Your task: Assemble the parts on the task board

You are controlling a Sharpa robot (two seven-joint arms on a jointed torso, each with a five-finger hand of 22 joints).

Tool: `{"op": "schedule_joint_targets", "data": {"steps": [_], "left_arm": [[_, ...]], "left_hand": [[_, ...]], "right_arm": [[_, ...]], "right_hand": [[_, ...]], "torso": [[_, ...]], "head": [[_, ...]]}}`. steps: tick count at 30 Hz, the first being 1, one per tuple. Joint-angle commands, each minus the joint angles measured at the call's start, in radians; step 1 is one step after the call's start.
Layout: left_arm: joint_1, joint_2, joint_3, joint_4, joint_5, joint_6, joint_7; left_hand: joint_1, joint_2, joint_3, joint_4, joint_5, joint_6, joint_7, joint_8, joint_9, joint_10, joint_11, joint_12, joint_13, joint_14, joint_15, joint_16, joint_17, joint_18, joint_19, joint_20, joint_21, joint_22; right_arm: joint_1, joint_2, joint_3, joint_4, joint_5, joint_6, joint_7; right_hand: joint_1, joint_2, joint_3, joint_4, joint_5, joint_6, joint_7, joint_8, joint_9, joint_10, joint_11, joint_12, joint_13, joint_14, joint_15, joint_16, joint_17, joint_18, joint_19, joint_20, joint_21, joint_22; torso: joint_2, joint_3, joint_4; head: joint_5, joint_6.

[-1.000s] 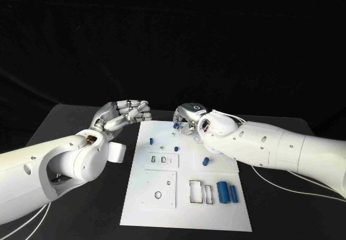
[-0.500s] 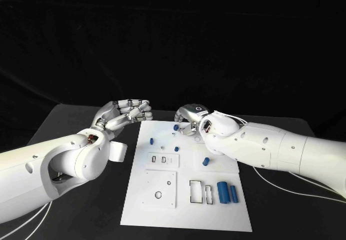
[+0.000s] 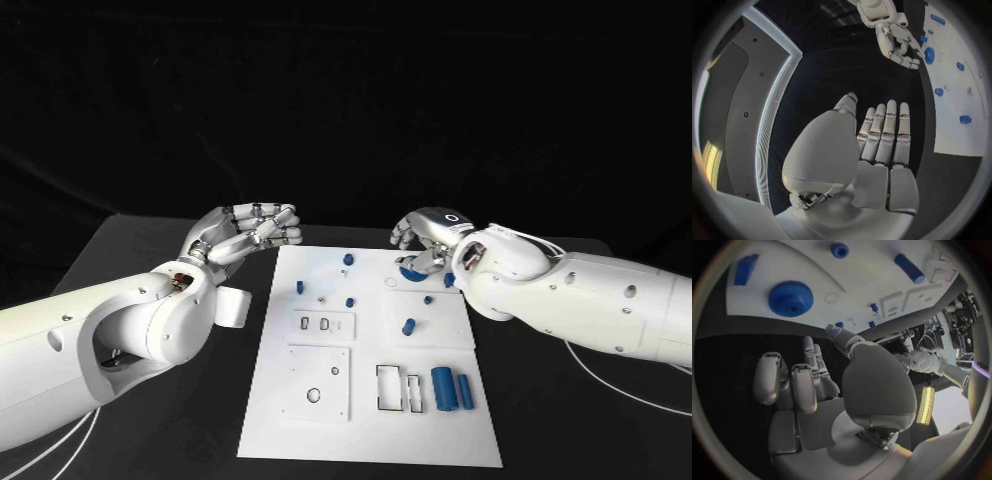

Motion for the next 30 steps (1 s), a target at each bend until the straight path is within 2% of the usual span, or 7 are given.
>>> {"op": "schedule_joint_targets", "data": {"steps": [1, 5, 9, 11, 14, 18, 30], "left_arm": [[0.002, 0.0, 0.001, 0.0, 0.002, 0.011, 0.007], [0.002, 0.0, 0.001, -0.003, 0.002, 0.011, 0.007], [0.001, 0.001, 0.001, -0.007, 0.002, 0.009, 0.006], [0.001, 0.002, 0.001, -0.009, 0.002, 0.009, 0.006], [0.001, 0.004, 0.001, -0.011, 0.002, 0.008, 0.005], [0.001, 0.007, 0.001, -0.015, 0.002, 0.009, 0.004], [0.001, 0.012, 0.001, -0.021, 0.002, 0.011, 0.002]], "left_hand": [[-0.003, -0.002, -0.002, -0.002, -0.004, -0.005, 0.011, -0.004, -0.001, -0.006, 0.002, -0.006, 0.001, -0.007, 0.001, -0.003, 0.001, 0.004, 0.004, 0.0, -0.006, -0.001], [-0.002, -0.002, -0.002, -0.002, -0.004, -0.006, 0.011, -0.004, -0.001, -0.007, 0.003, -0.007, 0.001, -0.008, 0.001, -0.005, 0.002, 0.004, 0.004, 0.001, -0.007, -0.002], [-0.002, -0.002, -0.002, -0.002, -0.004, -0.006, 0.011, -0.004, -0.001, -0.007, 0.003, -0.007, 0.001, -0.008, 0.001, -0.005, 0.002, 0.004, 0.004, 0.001, -0.007, -0.002], [-0.002, -0.002, -0.002, -0.002, -0.004, -0.005, 0.011, -0.004, -0.001, -0.007, 0.003, -0.007, 0.001, -0.008, 0.002, -0.005, 0.002, 0.004, 0.004, 0.001, -0.007, -0.002], [-0.002, -0.002, -0.002, -0.002, -0.004, -0.005, 0.011, -0.004, -0.001, -0.007, 0.003, -0.007, 0.001, -0.008, 0.002, -0.005, 0.002, 0.004, 0.004, 0.001, -0.007, -0.002], [-0.002, -0.003, -0.002, -0.002, -0.005, -0.005, 0.011, -0.004, -0.001, -0.007, 0.003, -0.007, 0.001, -0.008, 0.002, -0.006, 0.002, 0.004, 0.005, 0.001, -0.007, -0.003], [-0.002, -0.003, -0.003, -0.002, -0.005, -0.005, 0.011, -0.004, 0.0, -0.008, 0.003, -0.007, 0.001, -0.009, 0.002, -0.007, 0.002, 0.004, 0.005, 0.001, -0.007, -0.003]], "right_arm": [[0.01, -0.047, 0.002, 0.033, 0.105, 0.004, -0.019], [0.017, -0.088, 0.002, 0.032, 0.142, 0.068, -0.038], [0.019, -0.095, 0.002, 0.01, 0.179, 0.116, -0.045], [0.019, -0.088, 0.002, -0.007, 0.19, 0.132, -0.045], [0.017, -0.071, 0.0, -0.034, 0.2, 0.149, -0.04], [0.008, -0.046, -0.001, -0.057, 0.206, 0.155, -0.031], [-0.003, 0.011, -0.003, -0.102, 0.187, 0.147, -0.032]], "right_hand": [[-0.017, -0.013, -0.004, 0.013, -0.009, 0.0, -0.011, 0.003, -0.001, 0.041, -0.009, 0.015, 0.011, 0.033, -0.012, 0.009, 0.009, 0.006, 0.009, -0.003, 0.008, 0.008], [-0.006, -0.031, -0.069, 0.018, 0.015, -0.037, -0.032, -0.012, -0.003, 0.175, -0.041, 0.082, 0.068, 0.038, -0.039, 0.02, 0.034, 0.001, 0.023, -0.027, 0.025, 0.03], [0.039, -0.006, -0.206, 0.043, 0.044, -0.046, -0.052, -0.004, 0.017, 0.224, -0.067, 0.207, 0.208, 0.044, -0.063, 0.028, 0.054, -0.004, 0.036, -0.052, 0.038, 0.051], [0.068, 0.011, -0.26, 0.065, 0.049, -0.051, -0.057, 0.003, 0.032, 0.202, -0.074, 0.364, 0.377, 0.048, -0.068, 0.035, 0.07, -0.008, 0.046, -0.059, 0.049, 0.067], [0.104, 0.029, -0.307, 0.118, 0.054, -0.063, -0.056, 0.012, 0.061, 0.205, -0.067, 0.949, 0.961, 0.062, -0.064, 0.062, 0.144, -0.015, 0.063, -0.055, 0.069, 0.097], [0.129, 0.028, -0.338, 0.171, 0.061, -0.068, -0.042, 0.021, 0.088, 0.314, -0.057, 1.335, 1.337, 0.083, -0.051, 0.1, 0.268, -0.023, 0.083, -0.041, 0.095, 0.132], [0.135, 0.042, -0.347, 0.21, 0.098, -0.056, -0.042, 0.03, 0.106, 0.394, -0.051, 1.467, 1.475, 0.098, -0.046, 0.119, 0.348, -0.031, 0.103, -0.038, 0.123, 0.165]], "torso": [[-0.003, 0.003, -0.0093], [-0.005, 0.006, -0.0133], [-0.005, 0.0096, -0.0137], [-0.005, 0.0116, -0.0144], [-0.003, 0.0147, -0.0147], [-0.003, 0.0143, -0.0112], [-0.001, 0.0161, -0.0107]], "head": [[0.0, 0.002], [-0.001, 0.002], [-0.003, 0.001], [-0.002, 0.001], [0.0, 0.002], [-0.001, -0.001], [0.001, -0.004]]}}
